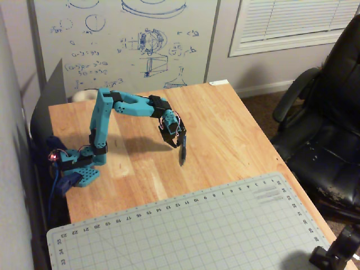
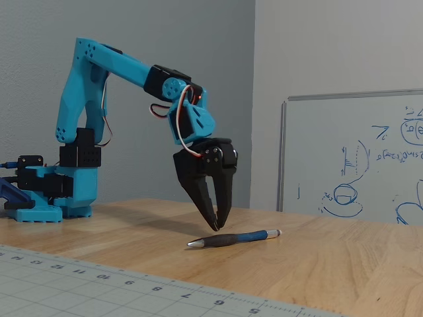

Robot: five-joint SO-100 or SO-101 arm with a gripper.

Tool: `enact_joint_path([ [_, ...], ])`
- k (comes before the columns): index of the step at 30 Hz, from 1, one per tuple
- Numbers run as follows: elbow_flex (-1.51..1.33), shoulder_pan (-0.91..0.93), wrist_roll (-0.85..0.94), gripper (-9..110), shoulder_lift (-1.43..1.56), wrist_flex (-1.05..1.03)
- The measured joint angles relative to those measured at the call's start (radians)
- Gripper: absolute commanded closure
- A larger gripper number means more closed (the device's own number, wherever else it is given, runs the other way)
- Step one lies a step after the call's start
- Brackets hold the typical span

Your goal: Touch the pen.

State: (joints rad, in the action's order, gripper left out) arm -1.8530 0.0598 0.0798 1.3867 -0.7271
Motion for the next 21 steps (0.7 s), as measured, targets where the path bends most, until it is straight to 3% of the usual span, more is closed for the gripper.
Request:
enact_joint_path([
  [13,-0.058,-0.081,0.0,101,0.178,-0.029],
  [21,0.152,-0.054,0.0,101,0.071,-0.029],
])
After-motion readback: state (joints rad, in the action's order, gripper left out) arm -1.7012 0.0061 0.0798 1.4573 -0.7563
